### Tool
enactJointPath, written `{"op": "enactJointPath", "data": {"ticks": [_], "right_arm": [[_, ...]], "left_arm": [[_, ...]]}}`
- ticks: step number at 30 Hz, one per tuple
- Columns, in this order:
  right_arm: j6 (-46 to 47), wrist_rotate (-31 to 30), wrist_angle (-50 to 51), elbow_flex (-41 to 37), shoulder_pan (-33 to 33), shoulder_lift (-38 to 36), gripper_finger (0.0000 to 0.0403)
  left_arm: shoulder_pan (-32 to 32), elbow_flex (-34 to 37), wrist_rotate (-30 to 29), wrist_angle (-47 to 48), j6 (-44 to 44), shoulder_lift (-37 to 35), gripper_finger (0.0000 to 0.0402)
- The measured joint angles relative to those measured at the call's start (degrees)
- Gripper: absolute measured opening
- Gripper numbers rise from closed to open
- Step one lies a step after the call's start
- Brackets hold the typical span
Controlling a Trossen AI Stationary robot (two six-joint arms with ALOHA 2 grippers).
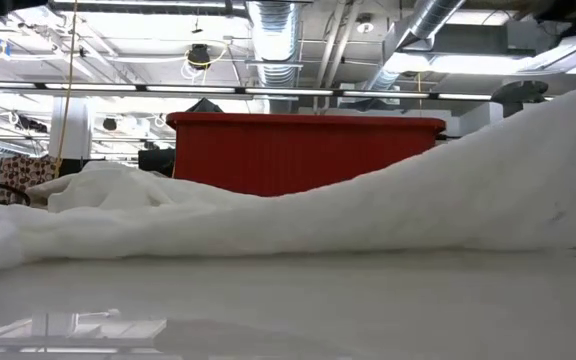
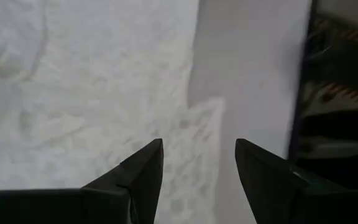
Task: Fold Laundry from Bin
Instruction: Fold the white shirt
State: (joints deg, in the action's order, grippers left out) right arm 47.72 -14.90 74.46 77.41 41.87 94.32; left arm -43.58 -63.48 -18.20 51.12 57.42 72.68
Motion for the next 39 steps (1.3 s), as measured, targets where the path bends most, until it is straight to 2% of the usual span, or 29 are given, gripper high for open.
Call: {"op": "enactJointPath", "data": {"ticks": [7,13,15,17,19,21,23,25,27,30,34,36,39], "right_arm": [[0.5,0.0,0.2,0.0,0.2,0.0,0.0017],[0.5,0.5,0.3,0.0,0.1,0.0,0.0017],[0.5,0.7,0.3,0.0,0.1,0.0,0.0017],[0.5,0.8,0.3,0.0,0.1,0.1,0.0017],[0.4,0.8,0.2,0.0,0.1,0.1,0.0017],[0.2,0.8,0.2,0.0,0.1,0.1,0.0017],[0.1,0.3,0.1,0.0,0.1,0.1,0.0017],[0.3,0.0,0.1,0.0,0.1,0.1,0.0017],[0.3,0.0,0.1,0.0,0.1,0.1,0.0017],[0.7,0.0,0.1,0.0,0.1,0.1,0.0017],[0.7,0.0,-0.1,0.0,0.1,0.1,0.0017],[0.9,0.0,-0.1,0.0,0.1,0.1,0.0017],[1.3,0.0,-0.2,0.0,0.1,0.1,0.0017]], "left_arm": [[-1.7,0.0,-2.1,-2.0,0.7,11.2,0.0189],[-2.2,0.0,-0.3,-2.0,2.3,14.7,0.0189],[-3.1,0.0,-3.3,2.1,11.1,13.6,0.0189],[-4.9,0.0,-8.3,8.7,26.0,10.3,0.0189],[-6.6,-0.1,-10.5,17.4,42.7,6.3,0.0189],[-7.4,1.2,-8.6,22.3,54.1,3.4,0.0189],[-7.4,4.3,-4.2,22.0,60.2,1.0,0.0189],[-7.4,8.3,-0.7,18.9,64.9,-0.3,0.0189],[-7.4,12.0,0.3,11.3,67.4,-1.1,0.0189],[-7.4,15.1,-5.7,-3.4,61.5,-1.9,0.0189],[-5.8,13.8,-13.0,-16.9,39.4,-1.1,0.0189],[-3.8,13.3,-13.9,-18.7,31.2,0.1,0.0189],[0.1,12.6,-11.0,-19.9,19.8,2.6,0.0189]]}}
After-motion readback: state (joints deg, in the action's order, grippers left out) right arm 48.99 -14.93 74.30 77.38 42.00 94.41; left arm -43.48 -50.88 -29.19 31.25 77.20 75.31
